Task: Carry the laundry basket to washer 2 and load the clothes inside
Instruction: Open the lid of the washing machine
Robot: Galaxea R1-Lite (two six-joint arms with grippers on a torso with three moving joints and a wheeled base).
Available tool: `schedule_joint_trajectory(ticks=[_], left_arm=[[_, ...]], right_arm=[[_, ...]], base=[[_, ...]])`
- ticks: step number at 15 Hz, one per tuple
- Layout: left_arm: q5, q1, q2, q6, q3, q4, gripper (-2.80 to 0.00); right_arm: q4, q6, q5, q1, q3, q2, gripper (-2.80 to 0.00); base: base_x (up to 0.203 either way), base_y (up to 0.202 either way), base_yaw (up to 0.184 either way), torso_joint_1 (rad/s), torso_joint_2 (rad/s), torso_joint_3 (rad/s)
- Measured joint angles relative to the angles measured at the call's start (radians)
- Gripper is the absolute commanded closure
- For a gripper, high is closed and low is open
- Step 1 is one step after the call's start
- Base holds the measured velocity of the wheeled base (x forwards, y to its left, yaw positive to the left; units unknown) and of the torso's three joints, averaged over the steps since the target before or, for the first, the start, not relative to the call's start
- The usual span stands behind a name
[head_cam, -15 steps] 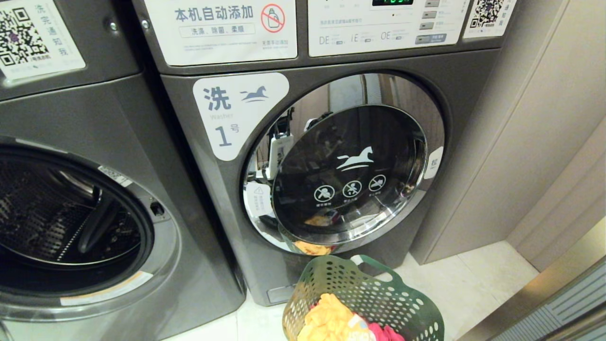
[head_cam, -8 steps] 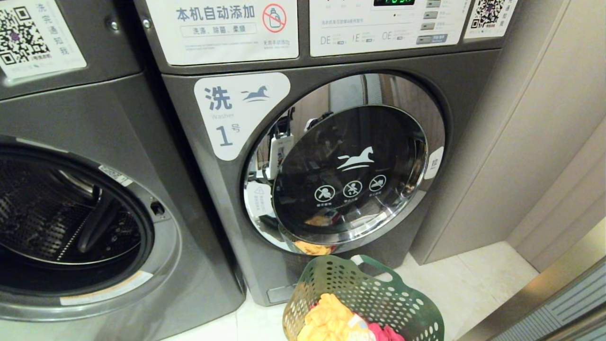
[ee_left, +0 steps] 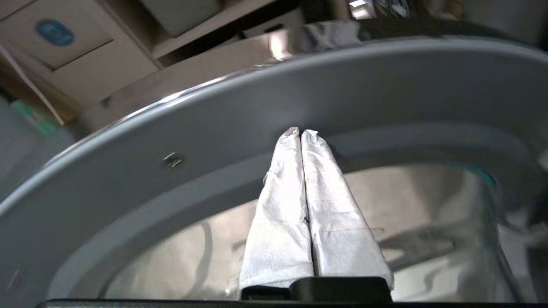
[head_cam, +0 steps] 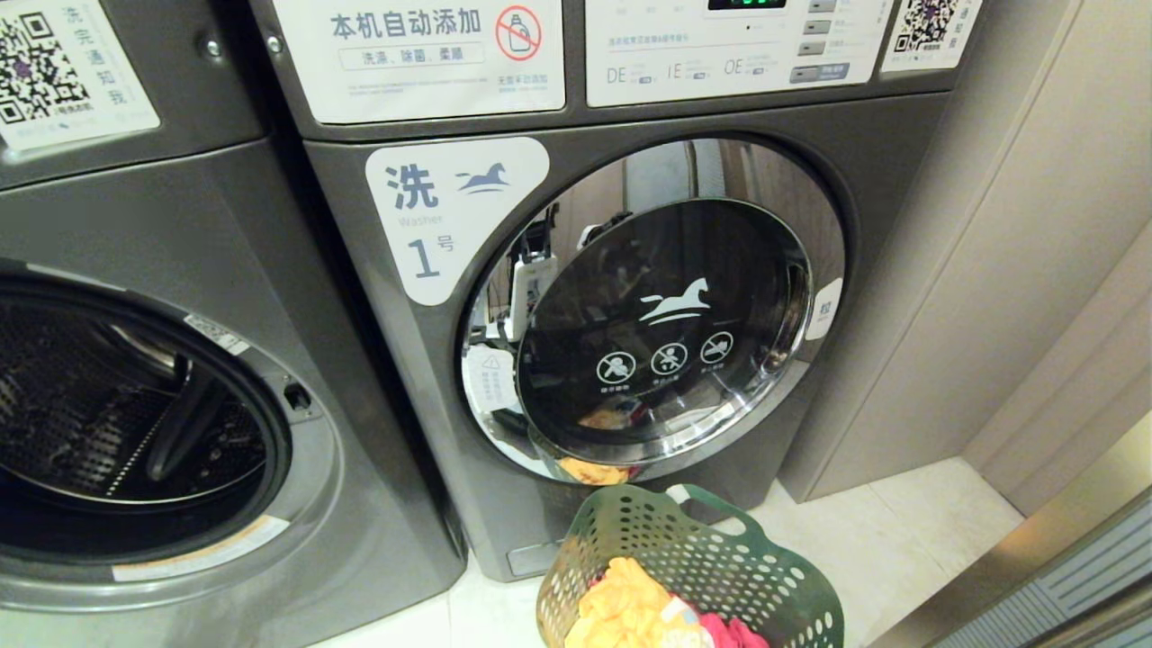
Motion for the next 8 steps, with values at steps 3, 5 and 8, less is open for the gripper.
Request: schedule_joint_trajectory(ticks=[3, 5, 8], left_arm=[[0.003, 0.096, 0.143, 0.001, -0.146, -0.095, 0.0], [-0.007, 0.173, 0.232, 0.004, -0.234, -0.133, 0.0], [-0.011, 0.2, 0.277, 0.003, -0.233, -0.136, 0.0]], right_arm=[[0.0, 0.0, 0.0, 0.0, 0.0, 0.0, 0.0], [0.0, 0.0, 0.0, 0.0, 0.0, 0.0, 0.0], [0.0, 0.0, 0.0, 0.0, 0.0, 0.0, 0.0]], base=[[0.0, 0.0, 0.0, 0.0, 0.0, 0.0], [0.0, 0.0, 0.0, 0.0, 0.0, 0.0], [0.0, 0.0, 0.0, 0.0, 0.0, 0.0]])
